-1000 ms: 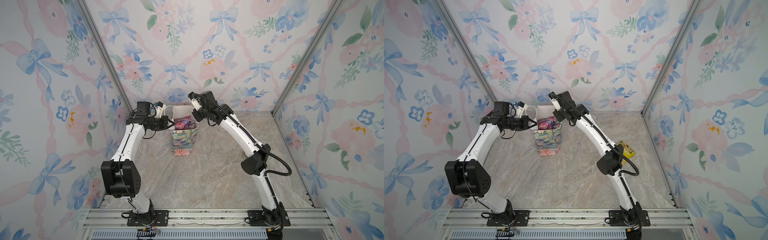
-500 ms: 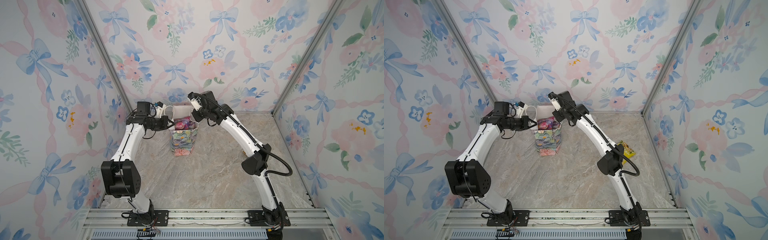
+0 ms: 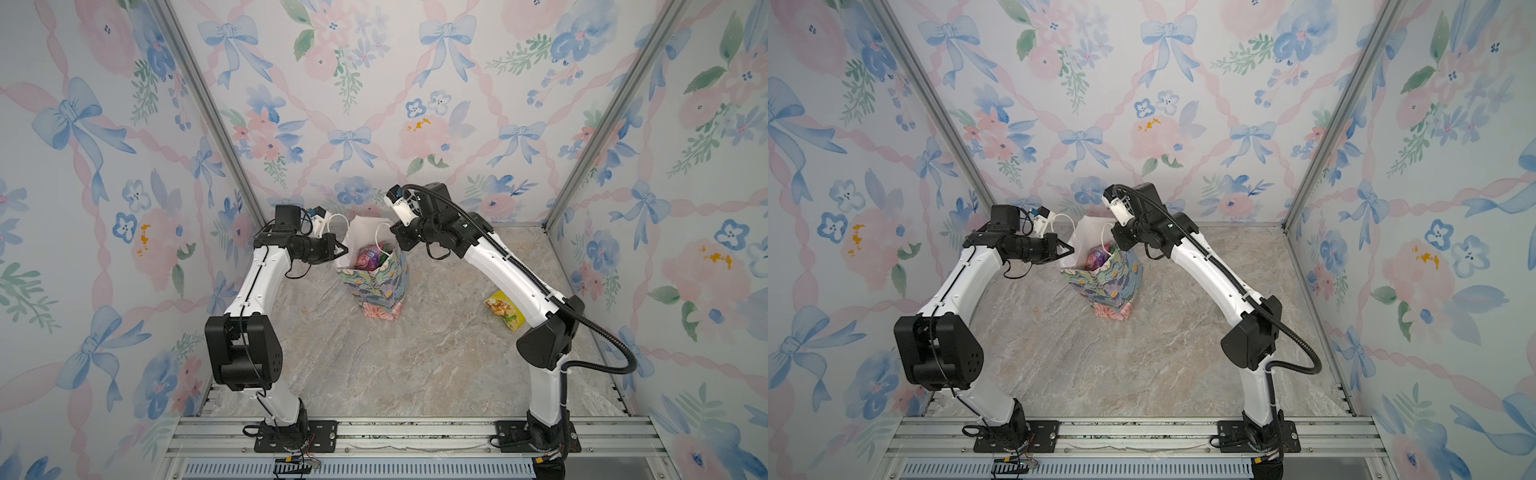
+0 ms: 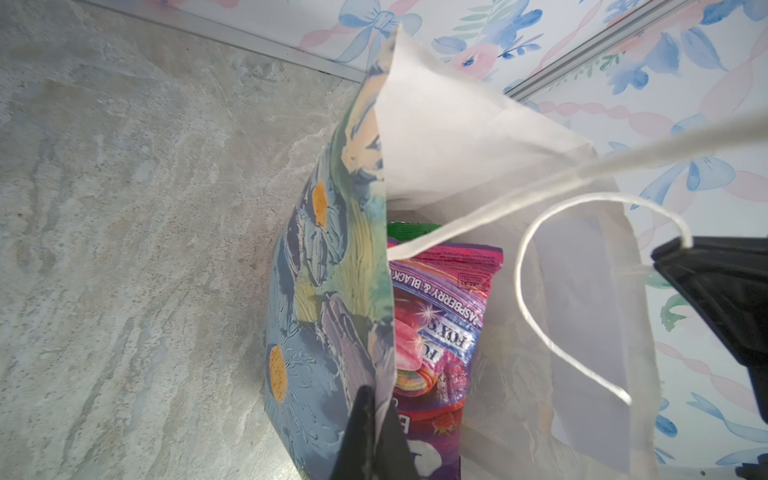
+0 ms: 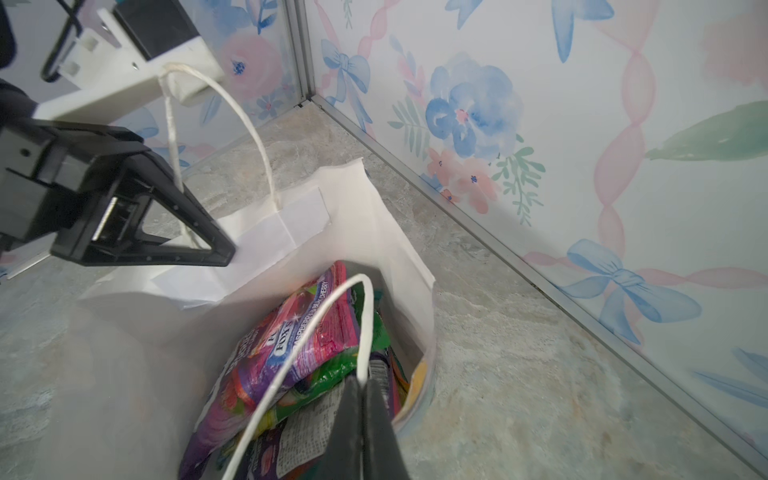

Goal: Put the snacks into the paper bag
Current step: 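Raise the right gripper from the bag and move it to the yellow packet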

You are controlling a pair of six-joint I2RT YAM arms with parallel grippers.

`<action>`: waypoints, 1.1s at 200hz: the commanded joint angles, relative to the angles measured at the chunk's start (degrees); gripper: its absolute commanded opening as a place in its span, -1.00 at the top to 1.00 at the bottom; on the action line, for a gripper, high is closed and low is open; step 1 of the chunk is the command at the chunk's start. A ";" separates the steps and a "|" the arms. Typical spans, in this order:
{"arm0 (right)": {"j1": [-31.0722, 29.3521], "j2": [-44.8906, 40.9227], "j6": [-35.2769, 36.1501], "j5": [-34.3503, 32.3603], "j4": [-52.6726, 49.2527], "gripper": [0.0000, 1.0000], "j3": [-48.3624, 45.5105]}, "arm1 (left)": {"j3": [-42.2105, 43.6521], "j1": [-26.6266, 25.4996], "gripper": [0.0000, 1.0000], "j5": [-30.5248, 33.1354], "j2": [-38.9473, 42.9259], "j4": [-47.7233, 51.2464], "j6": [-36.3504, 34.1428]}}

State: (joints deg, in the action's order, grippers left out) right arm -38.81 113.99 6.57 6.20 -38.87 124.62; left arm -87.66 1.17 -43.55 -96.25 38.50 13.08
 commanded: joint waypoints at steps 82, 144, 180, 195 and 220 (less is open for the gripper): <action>4.49 -12.90 -8.66 13.30 22.28 0.49 -19.12 | -1.31 0.19 1.00 -3.13 1.70 -1.28 -0.34; 5.67 -20.11 -11.97 1.06 17.28 -0.36 -25.32 | -1.20 0.16 1.00 -2.99 3.14 -1.24 -0.18; 7.29 -26.64 -16.15 -14.79 8.59 -0.67 -34.51 | -0.87 0.22 1.00 -2.81 4.31 -1.35 0.15; 9.02 -30.76 -19.07 -19.35 7.53 -0.83 -41.44 | -0.76 0.17 1.00 -2.79 4.40 -1.41 0.44; 14.69 -37.37 -25.05 -21.58 5.74 -0.96 -53.80 | -0.60 0.12 1.00 -2.68 5.00 -1.46 0.80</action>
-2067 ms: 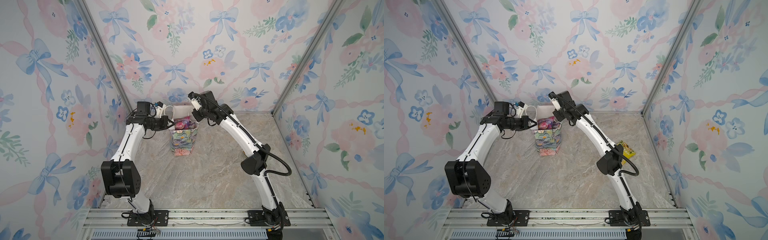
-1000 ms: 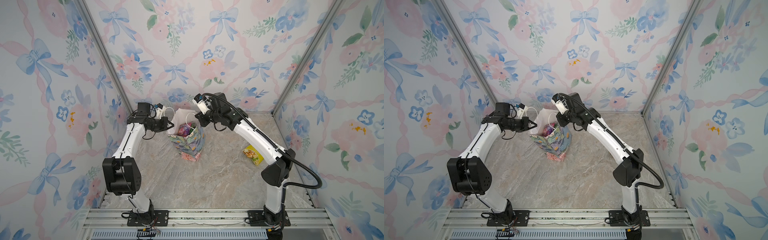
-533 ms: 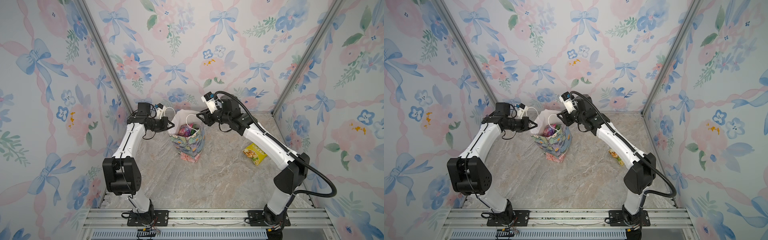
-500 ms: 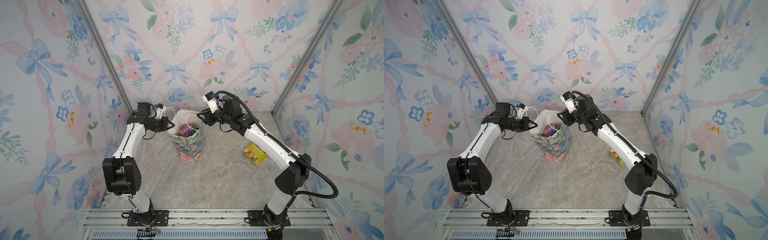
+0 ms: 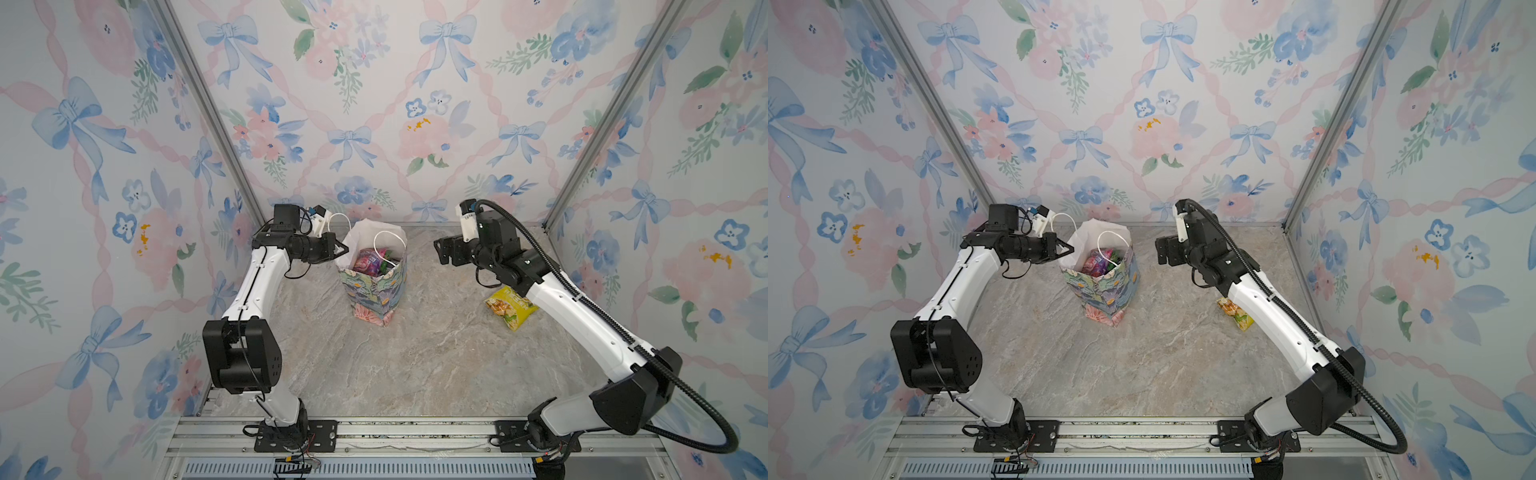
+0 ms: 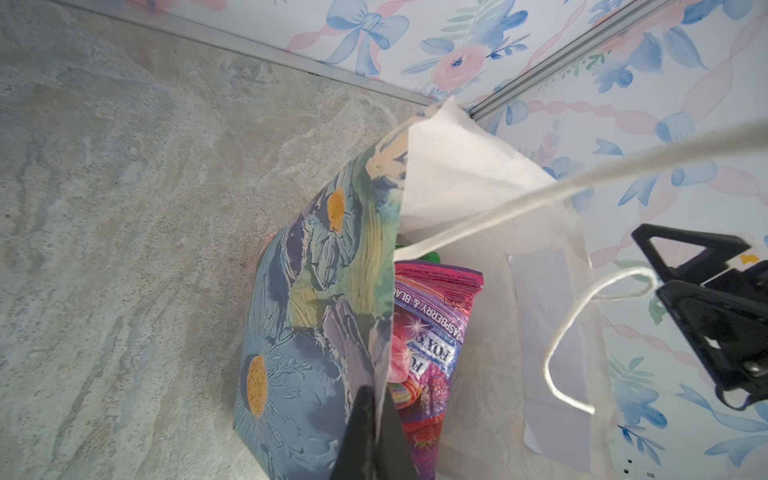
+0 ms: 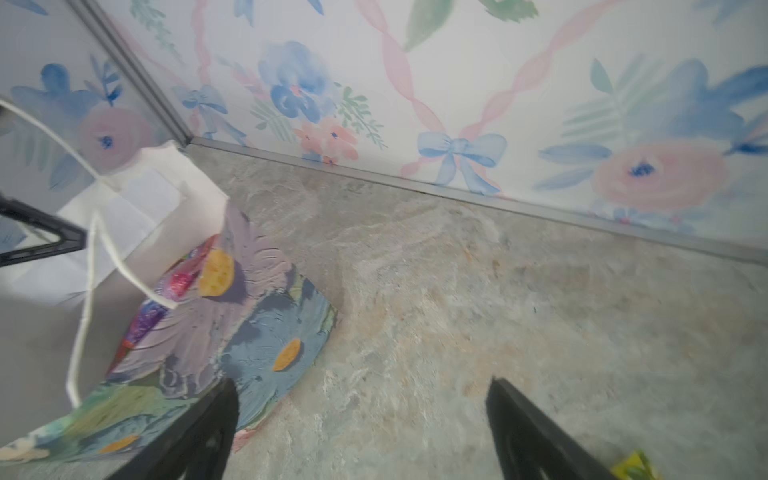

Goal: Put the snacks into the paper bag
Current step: 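Raise the right gripper from the bag and move it to the yellow packet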

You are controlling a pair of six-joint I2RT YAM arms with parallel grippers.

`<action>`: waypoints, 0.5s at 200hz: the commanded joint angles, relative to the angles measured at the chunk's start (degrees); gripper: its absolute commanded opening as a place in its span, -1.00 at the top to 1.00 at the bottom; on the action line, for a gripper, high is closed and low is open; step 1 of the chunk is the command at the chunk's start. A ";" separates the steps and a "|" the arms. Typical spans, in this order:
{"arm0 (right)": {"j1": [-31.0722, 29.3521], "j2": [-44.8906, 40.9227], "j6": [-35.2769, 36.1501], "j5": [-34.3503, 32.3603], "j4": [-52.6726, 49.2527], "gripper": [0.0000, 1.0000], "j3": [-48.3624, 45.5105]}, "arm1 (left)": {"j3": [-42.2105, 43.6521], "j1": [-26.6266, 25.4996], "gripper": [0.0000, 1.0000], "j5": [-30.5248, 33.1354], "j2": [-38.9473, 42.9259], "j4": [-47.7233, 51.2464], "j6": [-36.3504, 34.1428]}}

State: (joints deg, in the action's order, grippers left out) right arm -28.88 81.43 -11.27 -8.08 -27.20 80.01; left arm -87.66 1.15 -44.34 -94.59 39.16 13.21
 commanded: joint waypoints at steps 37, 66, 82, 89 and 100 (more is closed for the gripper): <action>16.87 -11.17 -14.72 -2.96 -4.29 -0.94 -25.16 | 0.03 0.19 1.00 -1.01 3.62 -2.51 0.97; 25.49 -12.79 -20.20 -0.42 -0.46 -0.94 -32.25 | 0.12 0.17 1.00 -1.18 3.15 -2.50 1.04; 28.54 -12.98 -22.54 1.54 2.92 -0.96 -35.55 | 0.22 0.19 1.00 -0.98 3.34 -2.50 0.94; 29.78 -12.62 -23.36 2.72 4.25 -0.98 -36.60 | 0.36 0.19 1.00 -0.86 3.27 -2.51 0.94; 31.66 -11.46 -24.15 4.21 5.55 -1.00 -37.48 | 0.32 0.22 1.00 -0.77 3.35 -2.48 0.94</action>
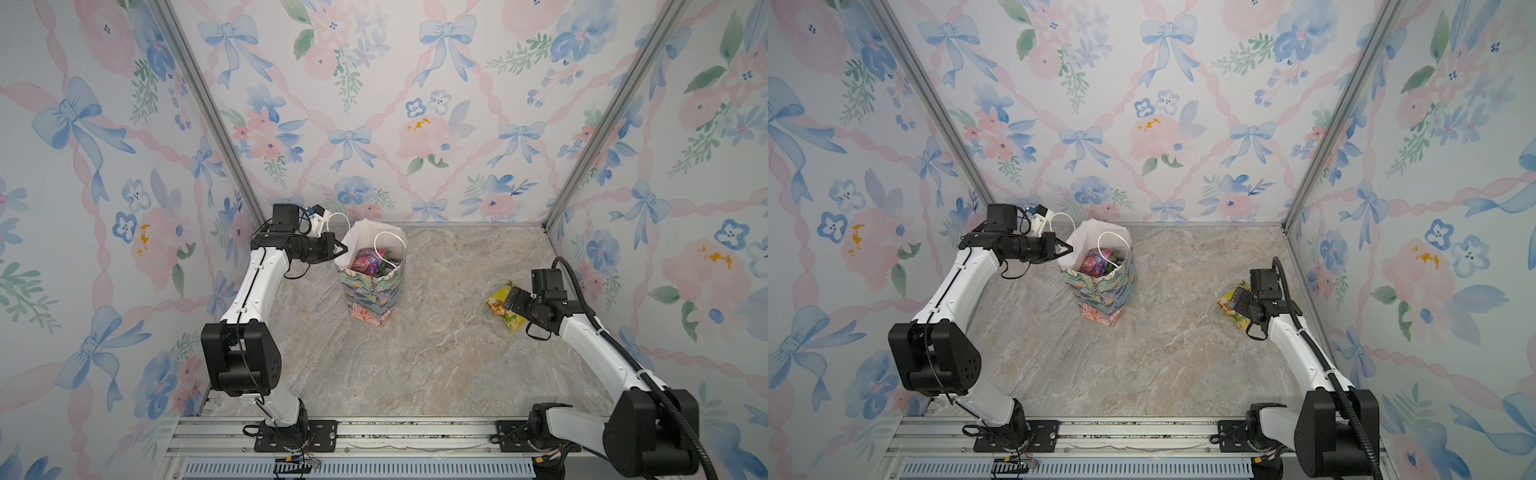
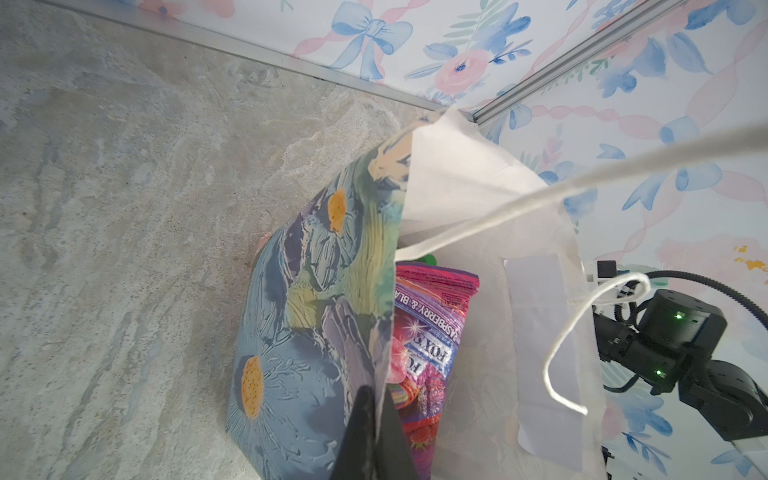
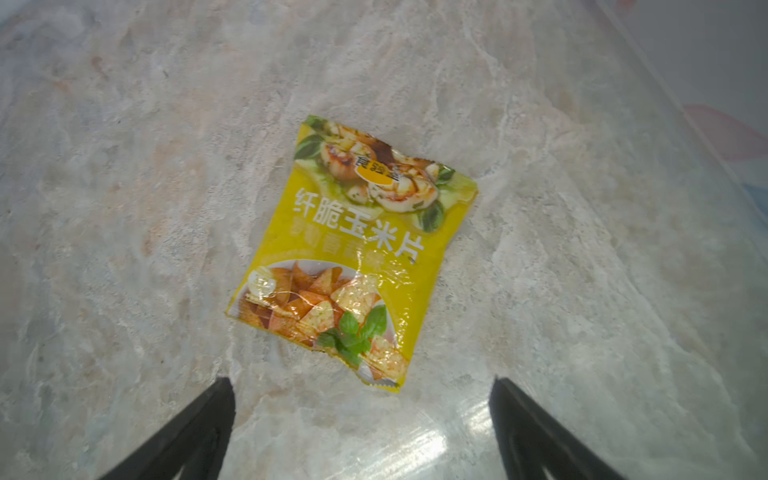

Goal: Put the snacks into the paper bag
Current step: 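Raise the right gripper from the bag and move it to the yellow packet, then lower the right gripper onto the yellow corn-chip packet and close it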

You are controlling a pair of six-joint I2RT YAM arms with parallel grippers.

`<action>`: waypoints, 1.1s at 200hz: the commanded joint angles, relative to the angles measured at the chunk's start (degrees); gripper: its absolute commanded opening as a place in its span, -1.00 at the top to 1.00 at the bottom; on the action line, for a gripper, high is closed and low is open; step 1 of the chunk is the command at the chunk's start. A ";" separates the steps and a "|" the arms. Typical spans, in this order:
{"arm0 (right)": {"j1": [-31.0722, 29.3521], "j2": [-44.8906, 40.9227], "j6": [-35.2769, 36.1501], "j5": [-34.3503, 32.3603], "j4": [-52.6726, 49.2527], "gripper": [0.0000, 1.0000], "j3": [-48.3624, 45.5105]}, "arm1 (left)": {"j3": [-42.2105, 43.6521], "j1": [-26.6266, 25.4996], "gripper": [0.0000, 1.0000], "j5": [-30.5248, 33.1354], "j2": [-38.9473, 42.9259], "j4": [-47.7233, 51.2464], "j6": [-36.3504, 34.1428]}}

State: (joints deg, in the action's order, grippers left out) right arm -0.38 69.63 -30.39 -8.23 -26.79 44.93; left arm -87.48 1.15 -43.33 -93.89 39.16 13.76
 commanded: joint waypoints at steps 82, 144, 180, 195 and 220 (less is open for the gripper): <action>8.40 9.46 -7.53 8.75 13.74 -0.73 -4.79 | 0.36 0.17 1.00 -1.51 2.54 -2.51 0.31; 10.52 14.65 -7.69 10.47 18.52 -0.35 -5.13 | 0.35 0.18 1.00 -1.20 2.26 -2.51 0.25; 11.30 18.09 -8.14 12.23 19.87 -0.23 -4.67 | 0.39 0.19 1.00 -1.11 2.04 -2.55 0.22; 11.62 19.11 -8.61 13.11 20.61 -0.18 -4.66 | 0.39 0.18 1.00 -0.97 1.97 -2.51 0.22; 11.81 20.40 -9.03 13.98 21.32 -0.06 -4.60 | 0.40 0.17 1.00 -0.96 1.94 -2.51 0.13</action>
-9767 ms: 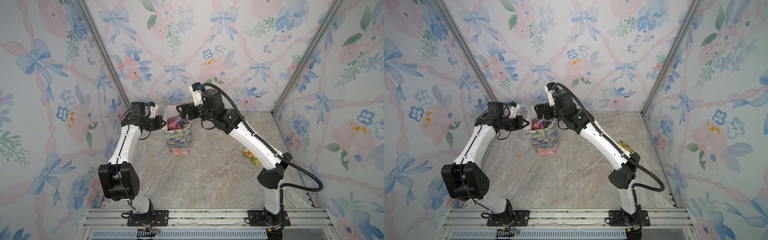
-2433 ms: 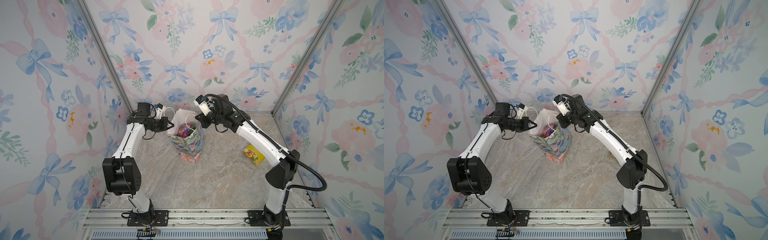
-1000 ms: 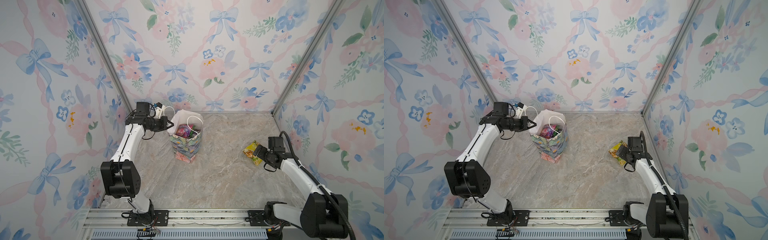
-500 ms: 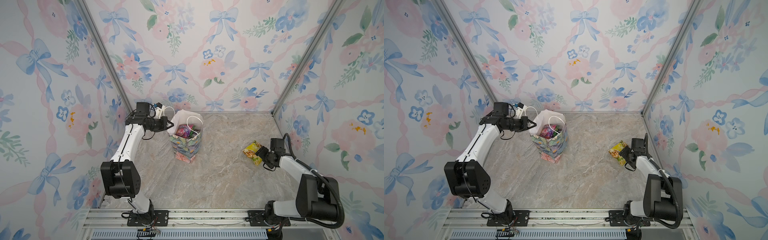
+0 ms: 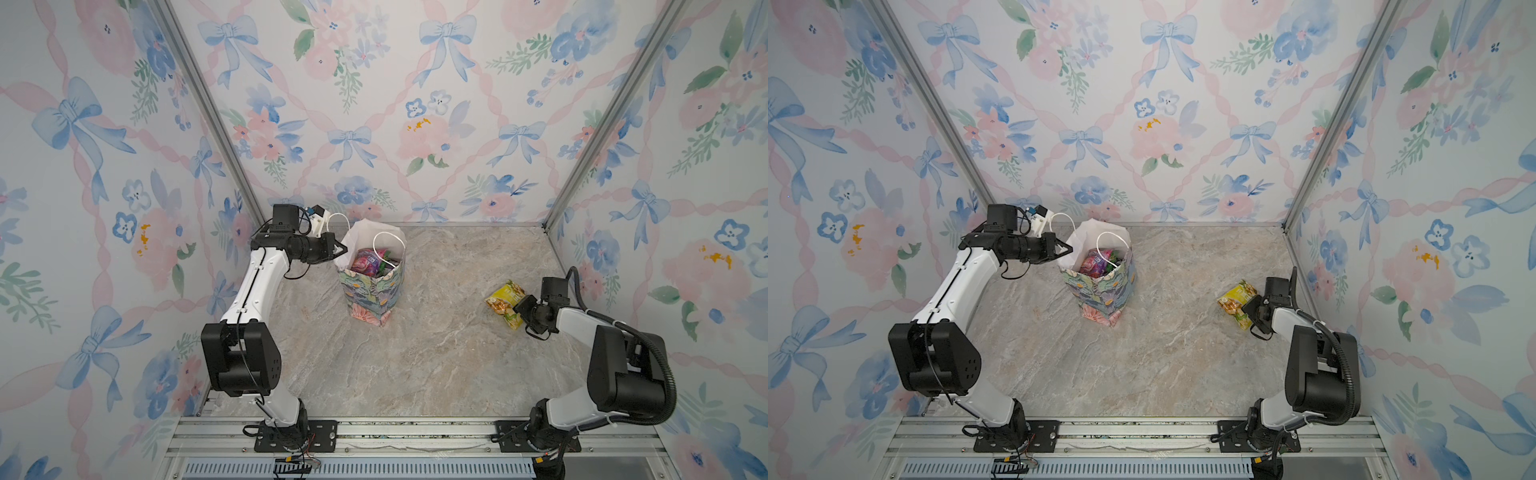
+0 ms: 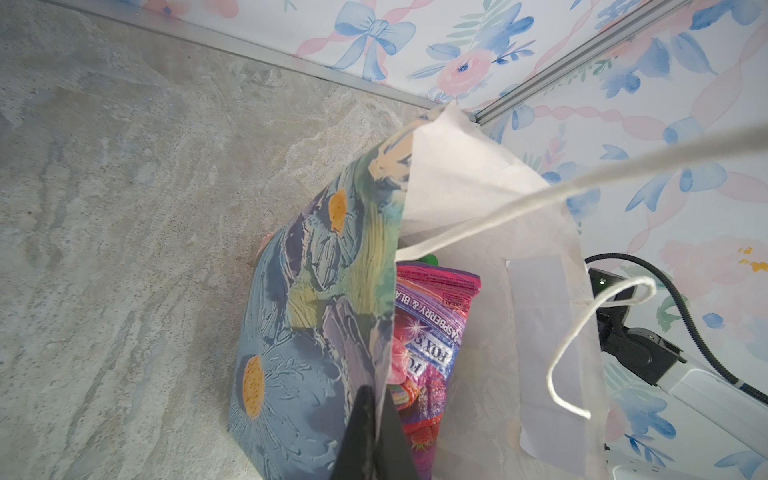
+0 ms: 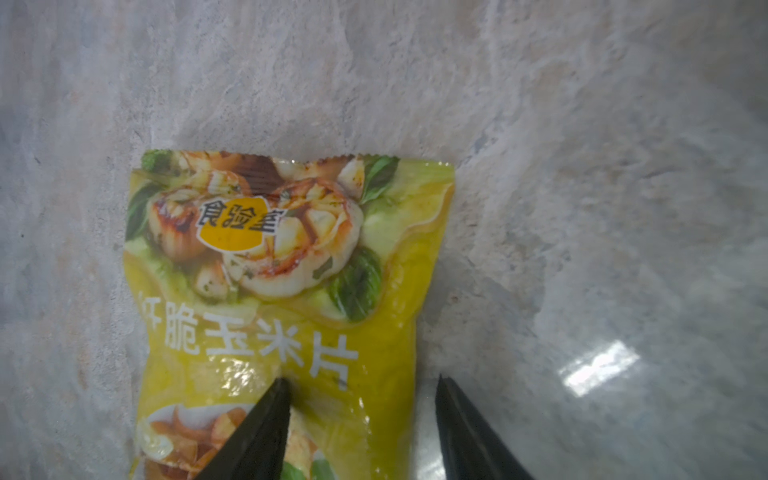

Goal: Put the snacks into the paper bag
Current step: 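Lower the right gripper onto the yellow corn-chip packet and close it, then lift the yellow packet with the right gripper and carry it over the bag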

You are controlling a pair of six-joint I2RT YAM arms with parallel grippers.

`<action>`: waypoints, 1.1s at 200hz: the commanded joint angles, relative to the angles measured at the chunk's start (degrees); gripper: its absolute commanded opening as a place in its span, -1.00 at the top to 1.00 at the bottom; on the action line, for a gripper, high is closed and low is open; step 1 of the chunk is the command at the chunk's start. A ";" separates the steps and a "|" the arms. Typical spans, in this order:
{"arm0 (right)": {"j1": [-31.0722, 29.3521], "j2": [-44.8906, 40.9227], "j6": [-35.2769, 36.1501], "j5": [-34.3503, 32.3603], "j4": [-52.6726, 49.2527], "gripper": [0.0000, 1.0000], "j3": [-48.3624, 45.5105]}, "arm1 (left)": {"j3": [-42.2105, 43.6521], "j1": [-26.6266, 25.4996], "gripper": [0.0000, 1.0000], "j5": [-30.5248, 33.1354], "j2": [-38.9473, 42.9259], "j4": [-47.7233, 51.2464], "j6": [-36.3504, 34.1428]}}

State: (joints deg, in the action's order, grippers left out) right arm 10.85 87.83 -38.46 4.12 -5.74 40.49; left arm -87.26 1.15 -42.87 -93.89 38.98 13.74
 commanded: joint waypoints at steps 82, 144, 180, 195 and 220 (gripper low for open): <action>1.59 2.75 -0.59 5.87 3.59 0.77 -0.77 | 0.34 0.20 1.00 -1.09 1.67 -2.33 0.06; -0.53 -2.40 2.33 6.02 0.70 0.98 0.56 | 0.33 0.13 1.00 -1.01 1.51 -2.33 0.11; -6.50 -7.25 5.98 2.58 -4.32 0.99 3.62 | 0.27 0.24 1.00 -0.98 1.36 -2.33 0.13; -9.88 -9.03 6.98 0.52 -6.72 0.99 5.66 | 0.33 0.23 1.00 -0.92 1.29 -2.33 0.06; -15.35 -11.11 8.05 -1.98 -9.73 1.00 9.24 | 0.42 0.17 1.00 -1.01 1.33 -2.33 0.10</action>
State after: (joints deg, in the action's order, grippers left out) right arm -0.56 79.24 -32.93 5.67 -10.59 45.67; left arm -87.15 1.15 -42.63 -93.89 38.89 13.74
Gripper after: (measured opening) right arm 0.053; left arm 0.048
